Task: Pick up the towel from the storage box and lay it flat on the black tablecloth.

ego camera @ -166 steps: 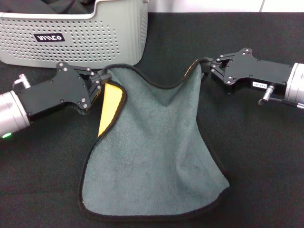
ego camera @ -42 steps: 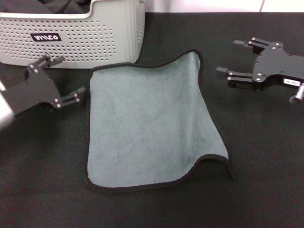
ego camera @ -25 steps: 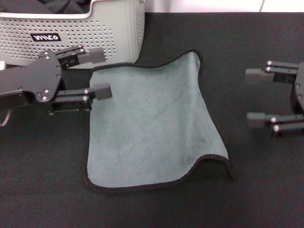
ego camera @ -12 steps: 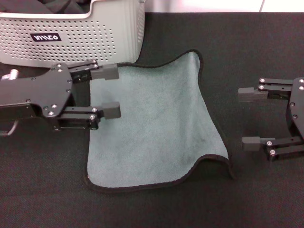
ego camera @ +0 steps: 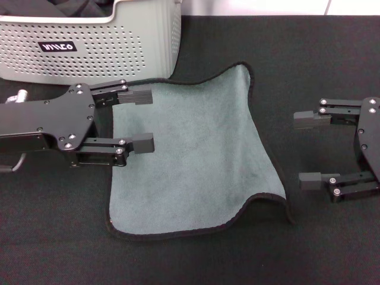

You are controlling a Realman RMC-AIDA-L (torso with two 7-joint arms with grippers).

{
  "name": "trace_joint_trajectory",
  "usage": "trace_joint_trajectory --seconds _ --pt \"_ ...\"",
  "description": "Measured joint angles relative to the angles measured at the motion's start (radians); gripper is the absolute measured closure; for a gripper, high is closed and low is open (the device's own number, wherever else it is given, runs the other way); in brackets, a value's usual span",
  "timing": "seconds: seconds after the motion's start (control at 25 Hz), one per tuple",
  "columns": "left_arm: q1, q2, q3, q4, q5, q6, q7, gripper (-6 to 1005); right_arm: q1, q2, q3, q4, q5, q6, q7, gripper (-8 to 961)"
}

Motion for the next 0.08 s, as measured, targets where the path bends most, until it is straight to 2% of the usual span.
trace_joint_trajectory --seconds 0.08 --pt "-0.002 0.000 -0.003 0.000 0.000 -0.001 0.003 141 0.000 0.000 0.003 -0.001 0.000 0.000 0.000 153"
